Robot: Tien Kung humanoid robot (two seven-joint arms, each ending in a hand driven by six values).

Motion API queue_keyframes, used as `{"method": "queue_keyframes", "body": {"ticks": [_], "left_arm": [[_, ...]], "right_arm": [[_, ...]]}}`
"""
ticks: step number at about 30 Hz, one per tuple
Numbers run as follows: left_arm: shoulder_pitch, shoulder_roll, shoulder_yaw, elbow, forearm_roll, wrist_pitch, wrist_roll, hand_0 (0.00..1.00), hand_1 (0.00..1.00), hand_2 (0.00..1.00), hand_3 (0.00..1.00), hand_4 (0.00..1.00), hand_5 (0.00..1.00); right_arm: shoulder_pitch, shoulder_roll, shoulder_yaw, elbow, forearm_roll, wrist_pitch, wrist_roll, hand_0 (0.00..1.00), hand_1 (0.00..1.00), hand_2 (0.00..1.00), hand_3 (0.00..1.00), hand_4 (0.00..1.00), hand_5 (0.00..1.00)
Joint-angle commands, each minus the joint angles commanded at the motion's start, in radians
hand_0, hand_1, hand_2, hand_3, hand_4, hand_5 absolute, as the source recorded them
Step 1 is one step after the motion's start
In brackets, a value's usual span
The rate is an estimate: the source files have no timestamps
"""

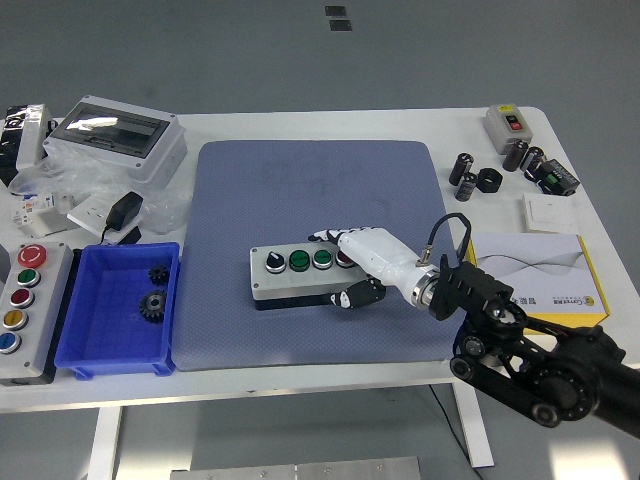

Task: Pick up the button,place it on the desk,press the button,press the button

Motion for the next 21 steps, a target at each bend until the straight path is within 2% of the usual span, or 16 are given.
{"method": "queue_keyframes", "body": {"ticks": [9, 17, 21], "left_arm": [[0.000, 0.001, -0.002, 0.000, 0.010, -0.001, 0.002, 0.615, 0.514, 0.526, 0.594, 0.633, 0.173], [-0.001, 0.000, 0.000, 0.000, 0.011, -0.003, 0.004, 0.615, 0.513, 0.523, 0.592, 0.621, 0.157], [-0.001, -0.001, 0.005, 0.000, 0.008, -0.006, 0.005, 0.615, 0.513, 0.523, 0.592, 0.621, 0.157]], "right_arm": [[0.006, -0.049, 0.013, 0.037, 0.073, 0.043, 0.012, 0.824, 0.827, 0.849, 0.965, 0.757, 0.161], [0.009, -0.071, 0.029, 0.059, 0.101, 0.063, 0.025, 0.821, 0.838, 0.870, 0.994, 0.765, 0.168], [0.007, -0.115, 0.056, 0.114, 0.144, 0.103, 0.031, 0.821, 0.838, 0.870, 0.994, 0.765, 0.168]]}}
